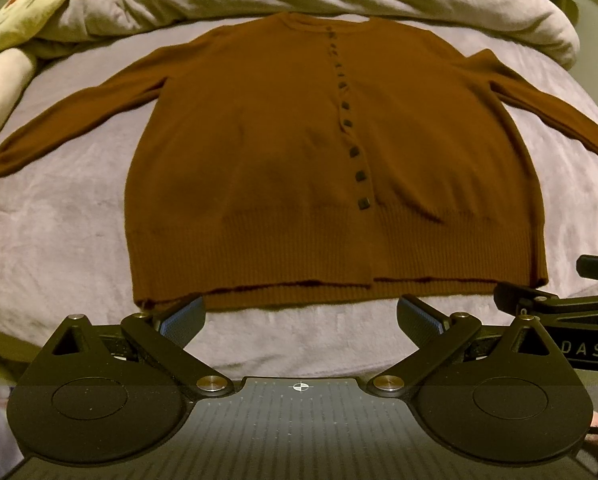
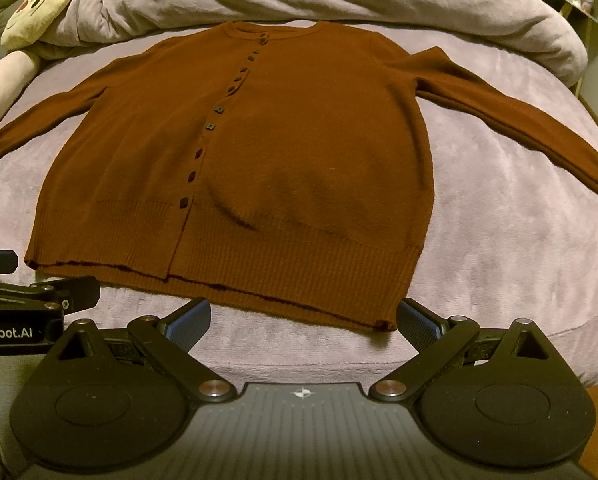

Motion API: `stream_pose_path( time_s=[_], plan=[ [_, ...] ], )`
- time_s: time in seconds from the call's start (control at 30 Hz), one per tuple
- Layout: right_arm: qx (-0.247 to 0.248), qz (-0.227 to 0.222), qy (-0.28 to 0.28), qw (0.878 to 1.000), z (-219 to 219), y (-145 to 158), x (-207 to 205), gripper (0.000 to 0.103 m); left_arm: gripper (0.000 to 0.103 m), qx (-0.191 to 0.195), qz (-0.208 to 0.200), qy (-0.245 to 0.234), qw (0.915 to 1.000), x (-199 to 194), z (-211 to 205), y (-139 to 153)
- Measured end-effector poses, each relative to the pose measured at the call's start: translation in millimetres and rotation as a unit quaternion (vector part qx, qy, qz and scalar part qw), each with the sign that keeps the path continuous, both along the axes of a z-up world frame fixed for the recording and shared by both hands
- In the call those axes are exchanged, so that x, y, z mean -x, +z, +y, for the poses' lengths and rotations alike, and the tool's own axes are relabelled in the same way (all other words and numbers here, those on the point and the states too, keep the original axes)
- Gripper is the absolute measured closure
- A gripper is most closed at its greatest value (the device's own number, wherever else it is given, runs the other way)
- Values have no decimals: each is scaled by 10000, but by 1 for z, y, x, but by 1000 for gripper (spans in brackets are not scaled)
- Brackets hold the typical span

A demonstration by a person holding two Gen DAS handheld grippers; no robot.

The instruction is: Fold small clothes

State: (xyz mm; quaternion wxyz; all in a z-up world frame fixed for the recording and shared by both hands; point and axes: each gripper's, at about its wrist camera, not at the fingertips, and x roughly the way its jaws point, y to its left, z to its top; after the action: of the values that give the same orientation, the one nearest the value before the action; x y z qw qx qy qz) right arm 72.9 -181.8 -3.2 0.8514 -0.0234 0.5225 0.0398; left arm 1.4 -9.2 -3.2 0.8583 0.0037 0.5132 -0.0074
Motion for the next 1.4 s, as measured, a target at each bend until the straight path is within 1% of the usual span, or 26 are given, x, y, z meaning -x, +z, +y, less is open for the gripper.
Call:
stream_pose_path(
  time_s=[0.6,1.03,1.13,1.17,1.23,1.27,1.33,1.4],
  plan=[
    [-151,44,-31,9999,-5,-3,-1,4,0,13,130,4,9999,-4,1,-6],
    [-768,-10,-157,9969,-23,-11,-6,4,0,106,255,36,9996,-11,-2,-11],
    [-1121,-123,-214,9934,-36,-13,-9,4,0,123,285,36,9995,-14,-1,-14],
    [-1261,-242,-274,9913,-43,-13,-10,4,0,121,286,45,9995,-16,0,-14],
    [-1496,-683,-506,9851,-66,-12,-14,4,0,118,286,95,9995,-21,2,-15],
    [-1518,-924,-699,9816,-82,-13,-17,4,0,116,274,144,9995,-23,3,-15],
    [-1390,-1100,-1141,9775,-115,-15,-30,4,0,115,235,260,9993,-31,8,-17],
    [-1287,-1170,-1743,9692,-157,-16,-46,4,0,130,142,344,9992,-41,13,-22]
  ],
)
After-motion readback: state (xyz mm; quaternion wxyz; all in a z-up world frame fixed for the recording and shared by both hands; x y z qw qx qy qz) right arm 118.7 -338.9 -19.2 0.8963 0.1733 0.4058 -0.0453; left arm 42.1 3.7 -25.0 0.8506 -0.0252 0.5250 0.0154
